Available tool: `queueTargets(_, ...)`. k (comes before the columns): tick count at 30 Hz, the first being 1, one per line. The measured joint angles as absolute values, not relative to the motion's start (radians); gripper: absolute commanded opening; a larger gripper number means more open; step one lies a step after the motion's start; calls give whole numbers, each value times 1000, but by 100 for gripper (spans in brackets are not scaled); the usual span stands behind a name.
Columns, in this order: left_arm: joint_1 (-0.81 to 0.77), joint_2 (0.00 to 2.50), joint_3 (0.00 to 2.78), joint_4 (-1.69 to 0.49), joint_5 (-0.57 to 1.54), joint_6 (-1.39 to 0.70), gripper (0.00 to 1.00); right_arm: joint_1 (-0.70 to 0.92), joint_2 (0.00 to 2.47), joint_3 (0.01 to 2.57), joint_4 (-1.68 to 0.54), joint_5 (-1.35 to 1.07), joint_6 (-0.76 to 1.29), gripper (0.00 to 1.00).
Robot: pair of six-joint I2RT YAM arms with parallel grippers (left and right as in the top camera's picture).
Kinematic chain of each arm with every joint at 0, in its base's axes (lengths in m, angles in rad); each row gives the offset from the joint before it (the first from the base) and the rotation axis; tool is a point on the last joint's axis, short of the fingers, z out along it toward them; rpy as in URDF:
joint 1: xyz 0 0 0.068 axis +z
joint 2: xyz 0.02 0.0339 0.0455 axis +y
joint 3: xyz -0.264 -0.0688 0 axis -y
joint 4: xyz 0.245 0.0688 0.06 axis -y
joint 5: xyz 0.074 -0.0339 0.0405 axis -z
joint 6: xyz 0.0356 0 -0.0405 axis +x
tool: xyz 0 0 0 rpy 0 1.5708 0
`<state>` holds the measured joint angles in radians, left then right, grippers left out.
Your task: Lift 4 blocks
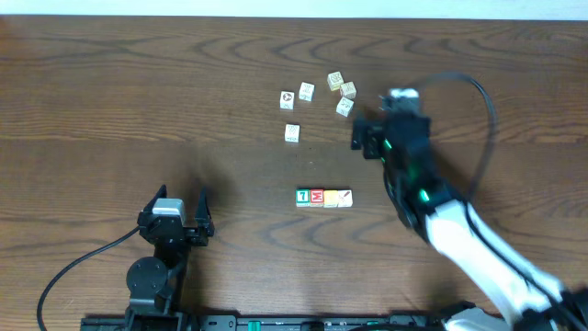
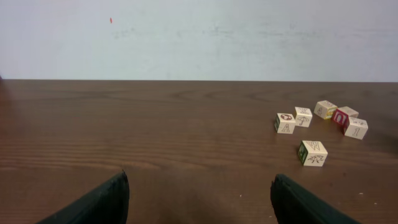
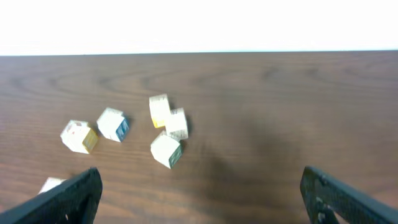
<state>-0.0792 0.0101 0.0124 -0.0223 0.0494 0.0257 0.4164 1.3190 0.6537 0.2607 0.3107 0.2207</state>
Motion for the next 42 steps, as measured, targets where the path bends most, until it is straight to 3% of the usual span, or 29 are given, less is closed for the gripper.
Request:
queueTargets(7,-79,10,13,-22,49,26,73,366,896,338,386,324,218,99)
queueTargets(16,-79,10,14,-23,49,25,73,137,469,263,170,185,203,99)
queueTargets(22,-79,10,14,-23,49,25,73,74,332,260,64,124,167,99)
queueTargets(42,-79,10,14,-23,49,25,73,17,15,39,17,55,87,99)
